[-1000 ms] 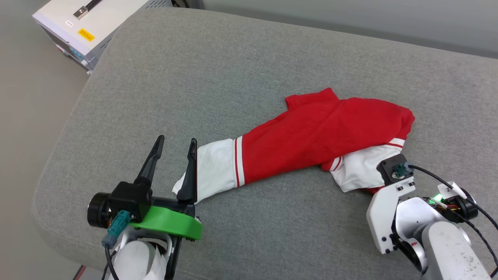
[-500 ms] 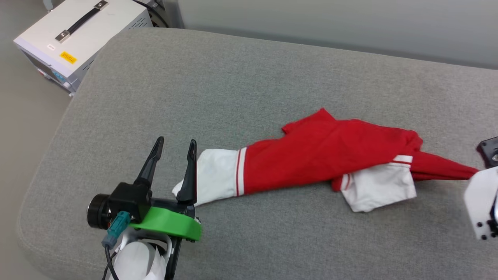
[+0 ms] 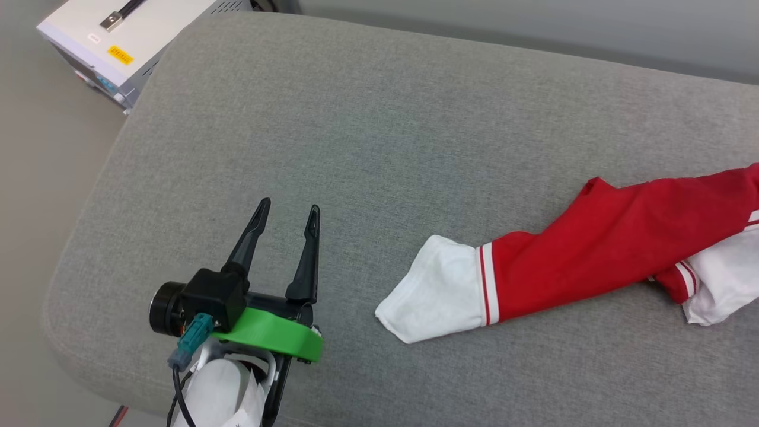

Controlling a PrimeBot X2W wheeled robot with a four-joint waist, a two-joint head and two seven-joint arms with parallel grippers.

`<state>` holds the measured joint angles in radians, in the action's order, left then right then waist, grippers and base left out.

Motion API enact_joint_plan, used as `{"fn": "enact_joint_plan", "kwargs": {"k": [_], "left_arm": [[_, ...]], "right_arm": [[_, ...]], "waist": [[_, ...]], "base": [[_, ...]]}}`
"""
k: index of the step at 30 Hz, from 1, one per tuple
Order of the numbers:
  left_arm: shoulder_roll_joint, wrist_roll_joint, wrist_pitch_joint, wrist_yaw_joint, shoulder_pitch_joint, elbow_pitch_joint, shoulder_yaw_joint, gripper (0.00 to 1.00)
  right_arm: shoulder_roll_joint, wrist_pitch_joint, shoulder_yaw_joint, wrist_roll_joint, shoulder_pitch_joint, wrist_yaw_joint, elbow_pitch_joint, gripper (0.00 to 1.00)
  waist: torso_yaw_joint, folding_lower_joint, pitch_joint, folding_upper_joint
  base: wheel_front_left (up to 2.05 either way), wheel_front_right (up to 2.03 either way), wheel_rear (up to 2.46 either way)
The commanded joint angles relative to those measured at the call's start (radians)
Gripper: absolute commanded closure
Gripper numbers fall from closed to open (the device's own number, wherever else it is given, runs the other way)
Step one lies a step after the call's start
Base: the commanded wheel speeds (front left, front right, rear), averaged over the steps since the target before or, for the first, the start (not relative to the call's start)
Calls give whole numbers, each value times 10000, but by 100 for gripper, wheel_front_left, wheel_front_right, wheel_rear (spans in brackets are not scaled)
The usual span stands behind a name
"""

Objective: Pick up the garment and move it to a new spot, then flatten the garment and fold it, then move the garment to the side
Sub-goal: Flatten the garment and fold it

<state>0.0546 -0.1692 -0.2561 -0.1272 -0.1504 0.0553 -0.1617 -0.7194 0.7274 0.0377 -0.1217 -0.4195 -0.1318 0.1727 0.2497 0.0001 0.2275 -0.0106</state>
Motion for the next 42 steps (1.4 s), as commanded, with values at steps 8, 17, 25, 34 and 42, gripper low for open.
{"fn": "enact_joint_plan", "kwargs": {"k": [8,17,25,34,42], "left_arm": [[-43,-97,-57,-20,-212,103,-24,0],[-43,89,-57,-24,-108,167,55,0],[-43,172,-57,-30,124,214,233,0],[-31,165,-57,-33,437,248,278,0],[24,-9,-57,-33,622,260,331,0]], "right_arm": [[646,-1546,-101,509,-1136,11,2566,0],[1569,-3354,103,925,-1600,11,3252,0],[2554,-5188,304,447,-983,11,2352,0],[3969,-7183,691,-224,1079,11,53,0],[5410,-7928,976,-139,3178,11,-1383,0]], "waist": [[512,-1,252,106],[-127,-1,-317,106],[-862,-1,-1009,106],[-1523,-1,-1472,106],[-1978,-1,-1632,106]], "base": [[0,0,0],[0,0,0],[0,0,0],[0,0,0],[0,0,0]]}}
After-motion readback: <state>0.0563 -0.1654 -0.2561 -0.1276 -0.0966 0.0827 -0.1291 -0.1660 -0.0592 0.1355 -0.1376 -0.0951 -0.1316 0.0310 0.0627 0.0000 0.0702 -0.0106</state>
